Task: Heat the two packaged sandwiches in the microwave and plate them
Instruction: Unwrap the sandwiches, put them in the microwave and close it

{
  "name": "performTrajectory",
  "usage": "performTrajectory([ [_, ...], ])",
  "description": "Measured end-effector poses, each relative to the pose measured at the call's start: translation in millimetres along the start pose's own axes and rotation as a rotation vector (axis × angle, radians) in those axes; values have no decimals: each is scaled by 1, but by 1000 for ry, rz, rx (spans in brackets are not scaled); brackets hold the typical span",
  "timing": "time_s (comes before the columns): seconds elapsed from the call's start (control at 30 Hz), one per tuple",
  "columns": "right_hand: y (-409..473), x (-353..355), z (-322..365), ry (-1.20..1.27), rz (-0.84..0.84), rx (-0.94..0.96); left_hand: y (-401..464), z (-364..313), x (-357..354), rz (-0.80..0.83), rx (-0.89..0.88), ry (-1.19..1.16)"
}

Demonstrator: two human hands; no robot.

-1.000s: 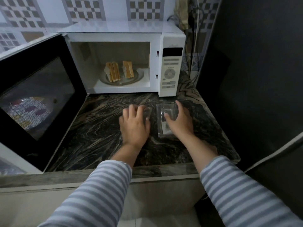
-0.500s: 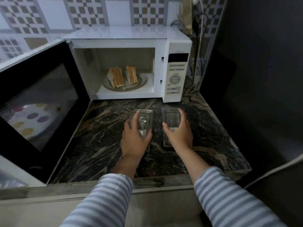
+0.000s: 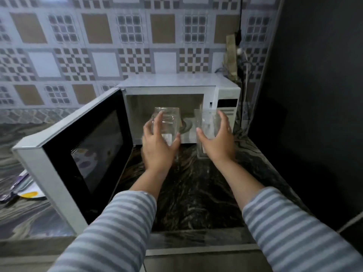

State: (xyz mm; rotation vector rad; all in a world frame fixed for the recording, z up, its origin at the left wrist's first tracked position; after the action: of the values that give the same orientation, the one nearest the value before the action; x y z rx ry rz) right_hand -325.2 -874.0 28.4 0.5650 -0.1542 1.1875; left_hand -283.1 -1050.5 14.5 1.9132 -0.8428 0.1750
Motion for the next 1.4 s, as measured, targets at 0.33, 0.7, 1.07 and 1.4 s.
performTrajectory([
  [0.33, 108, -33, 96, 43, 88, 0, 145, 5, -4, -10, 33, 78],
  [0.7, 251, -110, 134, -189, 259, -67, 283, 57, -71, 177, 171, 208],
  [1.07, 280, -143, 131, -339, 276, -90, 311, 73, -98, 329, 268, 307],
  [1.4, 257, -117, 152, -450, 223, -63, 304, 59, -43, 275, 173, 395],
])
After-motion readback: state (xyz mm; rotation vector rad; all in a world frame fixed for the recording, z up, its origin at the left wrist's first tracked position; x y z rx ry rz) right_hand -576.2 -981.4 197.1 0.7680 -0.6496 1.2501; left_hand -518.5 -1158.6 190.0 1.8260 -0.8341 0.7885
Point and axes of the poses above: each hand's wrist, its own y-axis towards the middle knuckle, its own x-axis out of the back of the hand, z = x × y, the point moved 4 cm from there along y, towards the middle knuckle, and after that the axes turned 11 degrees about -x, right-handed, at the moved point
